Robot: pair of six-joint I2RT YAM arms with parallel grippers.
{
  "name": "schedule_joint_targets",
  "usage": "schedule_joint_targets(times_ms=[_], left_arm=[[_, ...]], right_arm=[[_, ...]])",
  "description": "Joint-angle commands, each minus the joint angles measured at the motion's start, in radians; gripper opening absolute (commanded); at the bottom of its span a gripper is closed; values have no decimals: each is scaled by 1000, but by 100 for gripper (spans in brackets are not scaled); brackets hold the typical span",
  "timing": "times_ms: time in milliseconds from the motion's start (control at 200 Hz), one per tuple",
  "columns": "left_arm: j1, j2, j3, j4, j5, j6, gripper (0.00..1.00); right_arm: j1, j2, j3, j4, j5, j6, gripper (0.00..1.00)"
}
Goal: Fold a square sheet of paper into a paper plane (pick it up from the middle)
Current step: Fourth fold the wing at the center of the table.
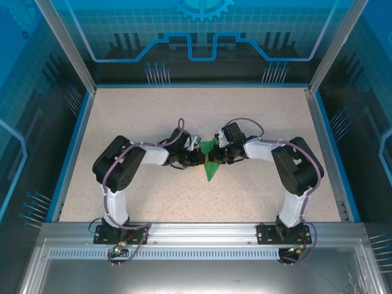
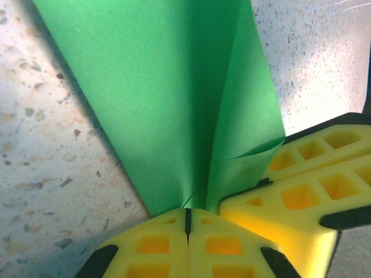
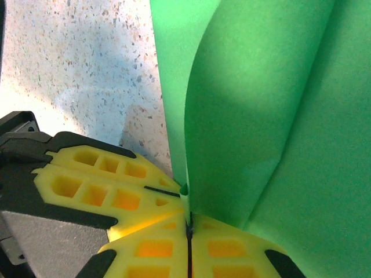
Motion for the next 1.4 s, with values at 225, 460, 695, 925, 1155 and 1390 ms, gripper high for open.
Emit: schedule_joint_targets(times_ms=[225,460,695,925,1155,1390], left_arm=[[21,-24,-21,48,41,-23,0],[22,-62,-7,22,41,-19,0],[22,-115,-10,-107,-20,32,0],[18,-100,-46,-83,-13,25,0],[7,-65,-40,-78,-11,25,0],[4,-18,-14,-87,-6,30,0]], right_arm=[[19,42,27,-33,-4,-24,7],[19,56,35,-46,2,-30,7],[20,59,36,-49,5,-34,7],[20,59,35,-51,3,-36,7],[21,52,34,-55,3,-37,7],[22,44,32,-55,-3,-37,7]])
